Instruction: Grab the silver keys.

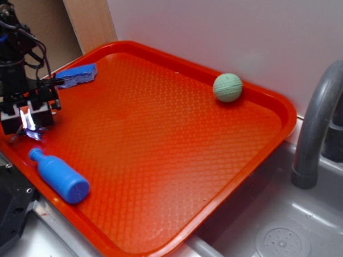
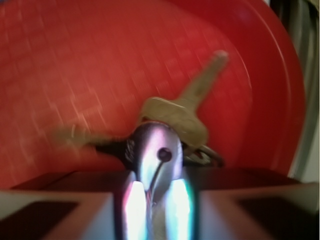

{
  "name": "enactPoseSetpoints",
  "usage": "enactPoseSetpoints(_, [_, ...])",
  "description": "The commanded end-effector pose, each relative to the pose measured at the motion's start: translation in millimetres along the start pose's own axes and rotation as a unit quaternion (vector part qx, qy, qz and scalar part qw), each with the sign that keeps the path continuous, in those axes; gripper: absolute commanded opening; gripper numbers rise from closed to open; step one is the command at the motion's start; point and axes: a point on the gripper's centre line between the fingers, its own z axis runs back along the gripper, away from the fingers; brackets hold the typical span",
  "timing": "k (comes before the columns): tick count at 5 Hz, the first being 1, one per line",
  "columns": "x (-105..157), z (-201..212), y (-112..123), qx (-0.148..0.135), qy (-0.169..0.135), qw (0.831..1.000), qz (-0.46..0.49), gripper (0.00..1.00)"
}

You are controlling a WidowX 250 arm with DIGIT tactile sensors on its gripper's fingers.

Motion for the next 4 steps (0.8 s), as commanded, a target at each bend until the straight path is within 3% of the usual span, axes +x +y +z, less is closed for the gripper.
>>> enactPoseSetpoints(1, [-5,49,3,-0.052,-0.027,0.998,-0.029,0.0])
enactPoseSetpoints(2, [-10,97,-22,-0.098,-0.027,0.986,-0.133,0.0])
enactPoseSetpoints(3, [-23,151,-41,-0.118,-0.052,0.959,-0.252,0.0])
enactPoseSetpoints(4, [-36,180,-62,-0.122,-0.019,0.92,-0.371,0.0])
